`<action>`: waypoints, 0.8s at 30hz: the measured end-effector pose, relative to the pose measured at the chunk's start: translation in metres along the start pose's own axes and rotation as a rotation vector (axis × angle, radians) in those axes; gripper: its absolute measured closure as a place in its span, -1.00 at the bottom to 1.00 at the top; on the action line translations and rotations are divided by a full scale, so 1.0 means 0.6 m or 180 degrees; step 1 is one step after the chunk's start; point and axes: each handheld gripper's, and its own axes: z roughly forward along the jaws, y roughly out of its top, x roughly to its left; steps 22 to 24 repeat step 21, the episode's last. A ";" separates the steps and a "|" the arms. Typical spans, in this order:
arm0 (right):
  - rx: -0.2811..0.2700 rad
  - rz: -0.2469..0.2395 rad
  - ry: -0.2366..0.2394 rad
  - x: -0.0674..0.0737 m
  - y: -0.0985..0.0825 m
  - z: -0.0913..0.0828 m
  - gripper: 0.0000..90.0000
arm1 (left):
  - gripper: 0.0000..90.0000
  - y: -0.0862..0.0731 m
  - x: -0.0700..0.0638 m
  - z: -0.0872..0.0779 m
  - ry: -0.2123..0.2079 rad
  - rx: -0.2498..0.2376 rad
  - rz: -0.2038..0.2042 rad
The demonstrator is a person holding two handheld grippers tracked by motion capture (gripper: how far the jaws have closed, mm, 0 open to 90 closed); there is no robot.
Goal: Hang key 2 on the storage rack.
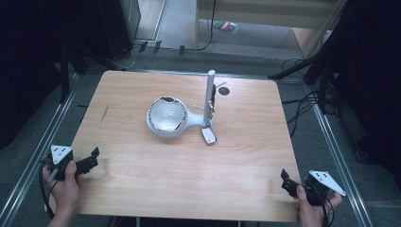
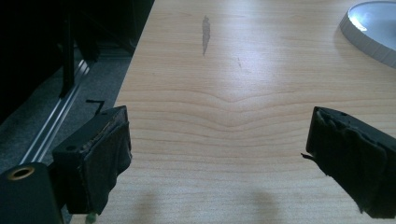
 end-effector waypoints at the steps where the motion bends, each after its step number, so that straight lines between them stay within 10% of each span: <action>1: -0.0011 0.0012 0.0007 -0.003 -0.001 -0.002 -1.00 | -0.85 0.000 0.000 0.000 0.0000 -0.0002 0.0002; 24: 0.0024 0.0024 0.0285 -0.004 -0.011 -0.007 -1.00 | -0.85 0.002 -0.002 0.003 0.0008 0.0026 0.0041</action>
